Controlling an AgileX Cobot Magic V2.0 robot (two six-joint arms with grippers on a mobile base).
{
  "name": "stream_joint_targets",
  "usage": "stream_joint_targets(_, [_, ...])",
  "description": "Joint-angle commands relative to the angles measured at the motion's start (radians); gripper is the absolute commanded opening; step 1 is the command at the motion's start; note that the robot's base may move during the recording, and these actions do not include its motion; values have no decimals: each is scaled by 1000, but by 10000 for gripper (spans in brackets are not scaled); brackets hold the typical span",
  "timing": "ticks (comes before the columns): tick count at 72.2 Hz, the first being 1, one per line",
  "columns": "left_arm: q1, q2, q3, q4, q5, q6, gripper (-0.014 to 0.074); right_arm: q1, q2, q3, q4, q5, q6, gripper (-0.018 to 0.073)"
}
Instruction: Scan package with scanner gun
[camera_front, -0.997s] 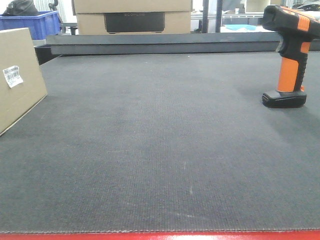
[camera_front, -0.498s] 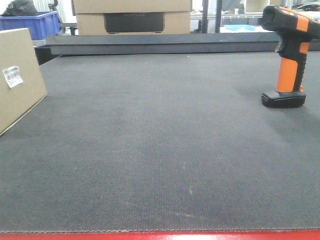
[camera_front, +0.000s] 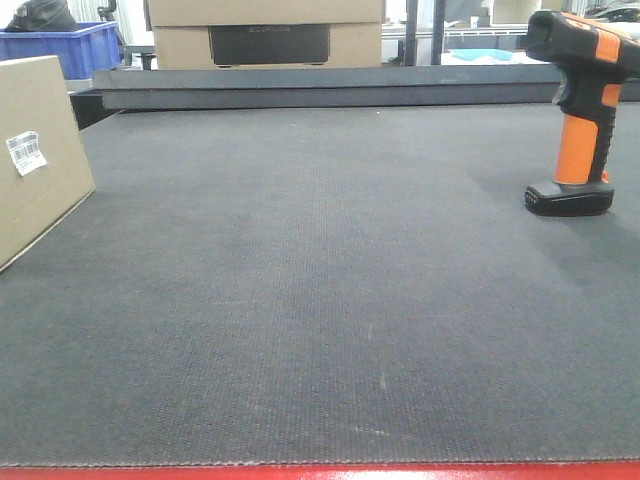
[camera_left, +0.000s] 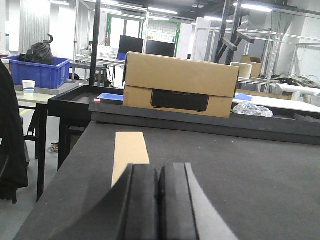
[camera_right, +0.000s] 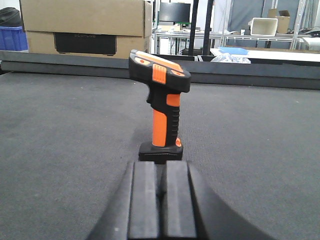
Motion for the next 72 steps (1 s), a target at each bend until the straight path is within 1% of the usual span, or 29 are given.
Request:
stream_joint_targets(1, [0,-7,2,1,-21,-6,-111,0,-4,3,-5,-11,2,-168])
stream_joint_targets(32, [0,-7,2,-1,-16,-6,-111,0,-4,3,-5,-12,2,-168])
stream_joint_targets(37, [11,-15,6,1,-15,-1,-111,0,-4,3,-5,-12,2,-168])
stream_joint_targets(38, [14,-18,6,1,-15,7,-111,0,-4,3,-5,-12,2,-168])
stream_joint_targets(40, [21,-28,16,-6,-15,47,-111,0,-4,3,-5,-12,2,-168])
stream_joint_targets(45, [38,-63,71,-73,-34,184,-111,0,-4,3,-5,-12,2,-168])
stream_joint_targets(47, [50,-79,94,-95,-36,200,-111,0,-4,3,-5,-12,2,-168])
stream_joint_targets(50, [64,-109,130,-118,-38,200,-111,0,-4,3,-5,-12,2,-168])
stream_joint_targets(54, [76,-111,175,-118,-40,200,-111,0,-4,3,-5,-12,2,-168])
stream_joint_targets(58, [78,-111,217,-118,-64,172,-111,0,-4,3,-5,-12,2,-168])
stream_joint_targets(61, [72,-111,241,-118,-72,153,-111,0,-4,3,-5,-12,2,-168])
stream_joint_targets(65, [62,-111,273,-118,-104,151,-111,0,-4,3,-5,-12,2,-168])
stream_joint_targets(69, [47,-111,273,-118,-132,151,-111,0,-4,3,-5,-12,2,-168])
stream_joint_targets(72, [37,-111,273,-118,-91,151,-111,0,-4,3,-5,-12,2,-168])
